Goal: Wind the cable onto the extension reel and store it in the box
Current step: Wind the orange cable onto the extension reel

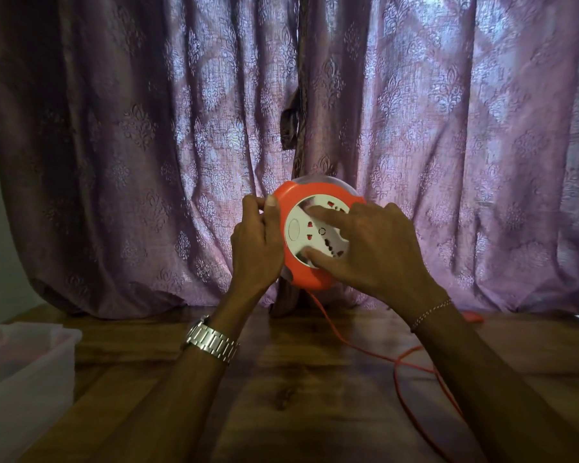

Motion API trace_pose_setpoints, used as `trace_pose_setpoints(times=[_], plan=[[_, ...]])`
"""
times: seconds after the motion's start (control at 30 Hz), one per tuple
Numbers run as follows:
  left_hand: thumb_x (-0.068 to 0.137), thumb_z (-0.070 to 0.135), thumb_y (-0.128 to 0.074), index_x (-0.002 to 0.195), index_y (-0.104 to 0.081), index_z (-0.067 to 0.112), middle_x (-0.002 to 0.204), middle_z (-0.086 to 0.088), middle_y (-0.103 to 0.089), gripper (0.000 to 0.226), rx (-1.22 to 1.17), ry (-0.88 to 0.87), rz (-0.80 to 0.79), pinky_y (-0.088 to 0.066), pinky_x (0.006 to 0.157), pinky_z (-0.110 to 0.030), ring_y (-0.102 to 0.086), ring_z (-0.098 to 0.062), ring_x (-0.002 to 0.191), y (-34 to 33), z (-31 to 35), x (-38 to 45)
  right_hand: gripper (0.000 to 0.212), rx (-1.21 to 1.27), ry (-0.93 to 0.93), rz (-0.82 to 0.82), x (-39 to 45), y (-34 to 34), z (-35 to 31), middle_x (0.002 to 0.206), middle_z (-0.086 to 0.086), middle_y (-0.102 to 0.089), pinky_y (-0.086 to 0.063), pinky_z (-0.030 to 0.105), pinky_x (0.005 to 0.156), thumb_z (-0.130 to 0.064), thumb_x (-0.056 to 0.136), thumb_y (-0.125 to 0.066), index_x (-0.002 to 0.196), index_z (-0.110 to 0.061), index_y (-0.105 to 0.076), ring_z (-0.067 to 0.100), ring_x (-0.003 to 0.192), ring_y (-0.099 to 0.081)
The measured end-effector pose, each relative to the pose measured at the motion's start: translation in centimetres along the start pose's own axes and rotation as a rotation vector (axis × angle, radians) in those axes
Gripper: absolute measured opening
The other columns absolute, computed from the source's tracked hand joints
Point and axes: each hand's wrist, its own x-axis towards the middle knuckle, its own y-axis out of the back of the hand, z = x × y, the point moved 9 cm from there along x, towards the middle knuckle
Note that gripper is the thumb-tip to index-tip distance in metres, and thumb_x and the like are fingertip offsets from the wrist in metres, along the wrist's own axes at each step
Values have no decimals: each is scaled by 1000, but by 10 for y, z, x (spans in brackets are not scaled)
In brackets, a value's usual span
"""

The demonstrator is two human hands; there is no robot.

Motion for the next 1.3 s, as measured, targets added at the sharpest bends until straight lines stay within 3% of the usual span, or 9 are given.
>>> trace_pose_setpoints(times=[0.2,0.33,0.4,0.5,0.6,0.8,1.0,1.1,1.3], plan=[[98,61,-28,87,-39,36,68,7,-59,29,-13,13,8,-53,63,-51,-62,-19,67,3,-2,3,60,22,47,89,3,11,-4,98,4,-66,-45,39,73,-70,82,-52,130,-35,-60,27,92,-54],[99,60,-29,85,-38,35,67,6,-58,30,-13,15,7,-51,61,-51,-60,-14,63,4,-2,5,28,145,175,208,3,31,-11,99,5,-64,-47,41,72,-39,86,-69,109,-22,-72,27,91,-53],[98,60,-29,85,-38,33,66,6,-56,32,-17,23,10,-50,61,-51,-58,-13,62,5,-2,4,21,192,276,137,3,27,-16,111,5,-65,-48,42,78,-15,82,-68,102,-23,-73,30,101,-53],[99,59,-29,87,-40,28,68,5,-57,35,-33,30,-2,-51,62,-52,-59,-17,64,3,-1,3,46,157,299,-91,3,9,-23,136,2,-55,-43,38,92,-2,74,-62,103,-35,-73,30,125,-44],[101,56,-31,90,-42,24,71,3,-59,36,-47,29,-24,-52,62,-53,-61,-16,66,0,-2,0,44,114,285,-209,0,0,-24,144,0,-48,-42,41,95,-11,73,-72,104,-41,-72,29,130,-38],[102,54,-31,89,-41,24,66,6,-53,34,-50,7,-35,-49,61,-51,-51,-9,59,-5,2,-4,32,20,259,-149,-1,7,-20,139,-4,-52,-41,42,85,-25,79,-73,103,-47,-72,28,122,-43],[102,51,-32,91,-41,19,71,10,-54,35,-47,14,-24,-51,65,-50,-52,-3,63,-4,1,-2,53,-27,176,-113,0,5,-11,127,4,-50,-40,40,86,-32,81,-64,128,-53,-55,26,118,-46],[102,53,-32,90,-41,20,68,10,-52,37,-45,8,-25,-50,63,-50,-51,-2,60,-4,2,-2,56,6,90,-82,-1,7,-6,116,9,-59,-46,39,78,-43,75,-68,129,-52,-55,28,105,-59],[102,54,-32,89,-41,21,66,8,-53,37,-45,24,-23,-50,63,-53,-53,-14,61,-3,-1,-1,63,57,30,-16,2,9,-1,122,9,-64,-47,41,81,-66,71,-68,129,-45,-57,30,101,-61]])
